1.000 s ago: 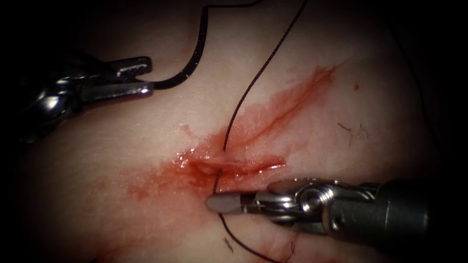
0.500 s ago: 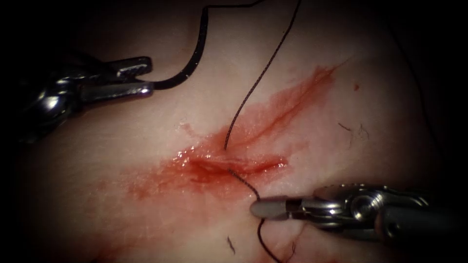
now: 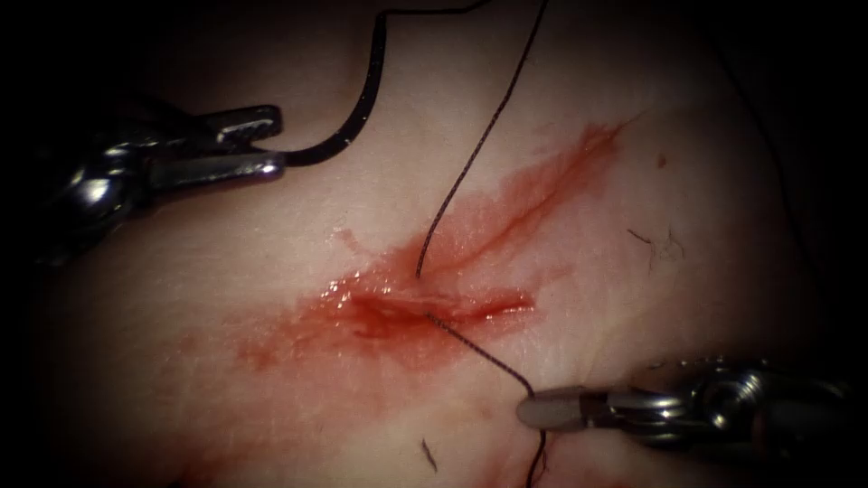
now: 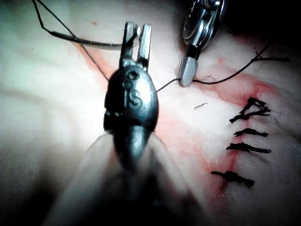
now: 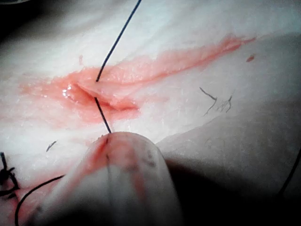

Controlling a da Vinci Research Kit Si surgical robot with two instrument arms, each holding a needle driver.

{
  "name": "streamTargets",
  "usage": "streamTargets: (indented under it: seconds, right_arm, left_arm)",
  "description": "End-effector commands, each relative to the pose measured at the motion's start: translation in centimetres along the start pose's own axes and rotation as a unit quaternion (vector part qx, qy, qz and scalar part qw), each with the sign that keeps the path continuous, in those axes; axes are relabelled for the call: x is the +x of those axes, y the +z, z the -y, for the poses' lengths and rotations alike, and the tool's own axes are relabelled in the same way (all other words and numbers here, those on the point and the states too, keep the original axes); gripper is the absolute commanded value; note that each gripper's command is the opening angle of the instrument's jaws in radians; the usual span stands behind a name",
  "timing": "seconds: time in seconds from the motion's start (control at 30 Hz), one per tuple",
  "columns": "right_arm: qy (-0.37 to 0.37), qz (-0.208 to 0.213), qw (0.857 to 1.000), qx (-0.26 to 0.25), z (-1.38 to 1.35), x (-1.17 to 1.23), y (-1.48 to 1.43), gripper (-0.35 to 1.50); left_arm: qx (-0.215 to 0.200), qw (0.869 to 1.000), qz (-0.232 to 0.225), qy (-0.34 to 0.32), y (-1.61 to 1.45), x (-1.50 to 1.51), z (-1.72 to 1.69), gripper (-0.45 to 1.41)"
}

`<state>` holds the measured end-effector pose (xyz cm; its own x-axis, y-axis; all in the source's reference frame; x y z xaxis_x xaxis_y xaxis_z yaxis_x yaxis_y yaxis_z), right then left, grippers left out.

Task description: Wound Closure

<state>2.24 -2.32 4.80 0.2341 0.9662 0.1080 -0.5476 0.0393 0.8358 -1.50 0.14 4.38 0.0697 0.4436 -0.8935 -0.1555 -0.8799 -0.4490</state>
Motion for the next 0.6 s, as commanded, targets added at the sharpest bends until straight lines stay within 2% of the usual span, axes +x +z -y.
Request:
streamTargets:
  seconds: [0.03,0.27,0.43,0.6]
  right_arm:
    - [0.001,0.006,1.0,-0.007,-0.01,0.01,-0.01,-0.35]
    - [0.022,0.024,0.999,-0.021,-0.09,-0.06,-0.33,-0.35]
    - [0.022,0.036,0.998,-0.038,-0.13,-0.06,-0.45,-0.35]
    - [0.03,0.047,0.997,-0.046,-0.23,-0.16,-0.64,-0.35]
  left_arm:
    - [0.0,1.0,0.0,0.0,0.05,-0.05,0.01,-0.45]
    - [-0.001,1.0,0.0,0.0,0.04,-0.05,0.02,-0.45]
    - [-0.001,1.0,0.0,0.0,0.04,-0.05,0.02,-0.45]
    - [-0.001,1.0,0.0,0.0,0.03,-0.05,0.02,-0.45]
